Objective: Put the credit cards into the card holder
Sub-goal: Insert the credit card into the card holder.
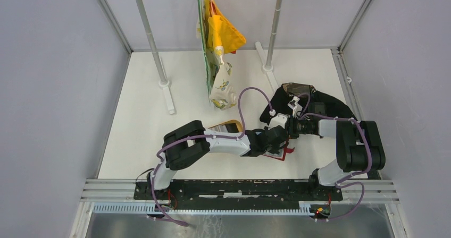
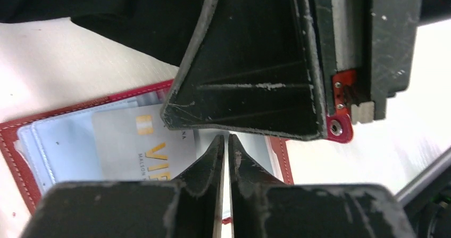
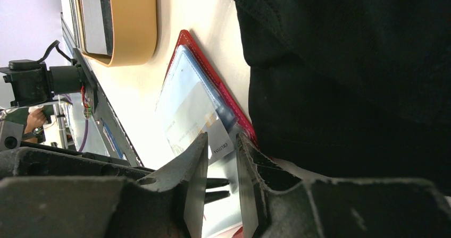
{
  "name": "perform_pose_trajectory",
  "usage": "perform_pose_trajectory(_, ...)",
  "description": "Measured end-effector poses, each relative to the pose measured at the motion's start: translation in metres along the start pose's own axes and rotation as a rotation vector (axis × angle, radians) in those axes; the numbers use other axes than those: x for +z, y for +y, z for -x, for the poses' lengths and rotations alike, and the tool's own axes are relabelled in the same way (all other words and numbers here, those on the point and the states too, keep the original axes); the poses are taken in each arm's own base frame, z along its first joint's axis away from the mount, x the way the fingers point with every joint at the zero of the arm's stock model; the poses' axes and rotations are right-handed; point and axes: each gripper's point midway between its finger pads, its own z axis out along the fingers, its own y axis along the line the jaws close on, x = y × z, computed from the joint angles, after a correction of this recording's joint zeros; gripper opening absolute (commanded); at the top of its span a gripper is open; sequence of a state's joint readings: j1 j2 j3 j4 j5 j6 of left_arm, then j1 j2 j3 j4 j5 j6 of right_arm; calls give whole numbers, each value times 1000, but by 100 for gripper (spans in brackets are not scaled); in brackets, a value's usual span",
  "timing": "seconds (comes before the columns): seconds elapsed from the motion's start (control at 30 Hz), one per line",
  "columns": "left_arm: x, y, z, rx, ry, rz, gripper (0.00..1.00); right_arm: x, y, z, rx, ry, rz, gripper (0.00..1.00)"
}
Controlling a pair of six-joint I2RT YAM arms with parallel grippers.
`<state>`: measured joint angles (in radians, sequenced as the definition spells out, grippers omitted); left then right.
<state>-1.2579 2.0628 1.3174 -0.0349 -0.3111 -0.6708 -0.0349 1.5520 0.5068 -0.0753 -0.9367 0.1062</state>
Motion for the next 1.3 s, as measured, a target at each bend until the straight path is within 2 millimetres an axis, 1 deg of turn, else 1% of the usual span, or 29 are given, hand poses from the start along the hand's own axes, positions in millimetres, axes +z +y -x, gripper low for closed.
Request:
perform_pose_trajectory(0.17, 2, 9, 5, 17, -15, 64, 22, 0, 0, 0, 1, 0, -1, 33)
perform_pose_trajectory(0.3, 2, 20, 7, 28, -27, 120, 27, 0, 0, 0, 1, 0, -1, 34)
perform_pose_trajectory(0.53, 1, 29, 10, 35, -47, 166, 37, -2, 0, 0, 7, -2, -2, 35)
perform_pose_trajectory(0.77, 0, 33, 13, 48, -58, 184, 42, -4, 1, 2, -8, -10, -3, 39)
perform_pose_trajectory(0.97, -1, 38, 12, 78, -54, 183, 44, -11, 0, 13, -77, -42, -43, 38)
perform_pose_trajectory(1.03, -7, 39, 9, 99, -48, 162, 46, -16, 2, 19, -124, -62, -60, 38)
perform_pose_trajectory(1.13, -26, 44, 5, 131, -38, 129, 52, -25, 10, 31, -220, -108, -77, 38)
perform_pose_trajectory(1.2, -41, 44, 9, 143, -56, 92, 57, -31, 17, 39, -302, -143, -82, 38)
perform_pose_trajectory(1.3, -59, 44, 17, 156, -94, 54, 60, -41, 33, 50, -453, -192, -64, 39)
